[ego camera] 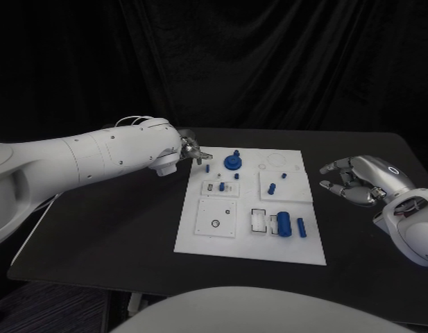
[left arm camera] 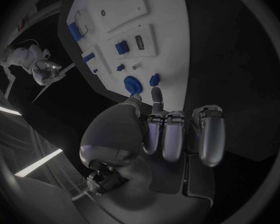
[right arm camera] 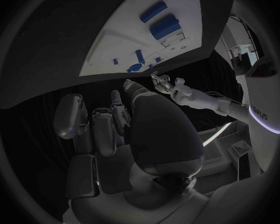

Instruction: Assemble the parts on the task board

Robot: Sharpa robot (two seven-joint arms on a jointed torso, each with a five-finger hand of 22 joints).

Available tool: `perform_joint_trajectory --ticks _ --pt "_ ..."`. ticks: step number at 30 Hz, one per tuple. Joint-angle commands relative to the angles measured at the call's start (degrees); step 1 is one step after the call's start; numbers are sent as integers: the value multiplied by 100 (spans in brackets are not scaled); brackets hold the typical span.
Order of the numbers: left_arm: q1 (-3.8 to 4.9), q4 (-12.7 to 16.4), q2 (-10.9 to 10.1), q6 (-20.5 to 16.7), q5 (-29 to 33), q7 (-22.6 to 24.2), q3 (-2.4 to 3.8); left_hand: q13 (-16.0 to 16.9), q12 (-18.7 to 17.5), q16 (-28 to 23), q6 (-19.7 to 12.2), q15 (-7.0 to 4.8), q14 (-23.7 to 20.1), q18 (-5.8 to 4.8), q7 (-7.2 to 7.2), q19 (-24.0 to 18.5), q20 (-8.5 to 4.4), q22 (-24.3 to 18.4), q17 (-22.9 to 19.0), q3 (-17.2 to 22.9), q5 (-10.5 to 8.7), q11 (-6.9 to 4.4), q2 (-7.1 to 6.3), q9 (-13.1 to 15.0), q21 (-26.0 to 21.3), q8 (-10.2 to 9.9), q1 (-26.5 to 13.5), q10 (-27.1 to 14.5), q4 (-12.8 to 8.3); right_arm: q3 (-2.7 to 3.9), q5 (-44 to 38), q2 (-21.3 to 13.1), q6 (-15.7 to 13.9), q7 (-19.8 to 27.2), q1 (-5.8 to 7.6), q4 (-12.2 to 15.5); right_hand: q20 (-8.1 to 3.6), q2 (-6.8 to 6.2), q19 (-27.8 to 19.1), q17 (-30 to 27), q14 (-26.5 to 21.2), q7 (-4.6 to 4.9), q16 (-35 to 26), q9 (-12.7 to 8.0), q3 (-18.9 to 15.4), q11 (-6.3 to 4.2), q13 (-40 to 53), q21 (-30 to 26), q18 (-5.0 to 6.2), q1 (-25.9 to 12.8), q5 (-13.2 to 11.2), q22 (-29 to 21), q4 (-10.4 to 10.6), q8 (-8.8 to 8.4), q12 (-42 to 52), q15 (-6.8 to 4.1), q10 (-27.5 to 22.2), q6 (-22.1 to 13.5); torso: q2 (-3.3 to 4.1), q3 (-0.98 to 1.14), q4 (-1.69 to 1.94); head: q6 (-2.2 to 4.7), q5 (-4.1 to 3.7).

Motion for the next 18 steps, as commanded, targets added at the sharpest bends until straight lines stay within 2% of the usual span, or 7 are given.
perform_joint_trajectory --ticks 1,10,18 --pt "-30 -74 51 294 -13 130 6 1506 -24 15 -49 -15 585 -77 -10 267 -21 1266 1510 -10 -43 -12 3 9 -40 6 58 584 -1 4 -20 11 1 50 -12 -7 -7 22 -18 658 93 11 3 -7 10 12 4 -10 68 29 21 861 37 5 -3 -7 5 47 5 -1 -21 -1 1" --pt "-113 -243 148 404 -13 133 7 1506 -24 15 -197 15 585 -67 37 242 2 1252 1510 -22 -27 26 43 -7 -85 -101 141 584 -4 5 -20 54 -9 76 -13 -23 -7 33 -13 662 96 10 5 -12 17 11 6 -7 67 34 29 862 43 2 -1 -6 9 45 -6 19 -20 -1 -34" --pt "-143 -317 194 376 -13 155 7 1506 -24 15 -227 23 585 -64 47 235 9 1248 1510 -24 -8 35 45 -10 -99 -123 167 584 -13 5 -20 61 10 72 -13 -26 -7 33 -13 662 96 10 5 -12 17 11 6 -7 67 34 29 862 43 2 -1 -6 9 45 -10 18 -7 -1 -64"
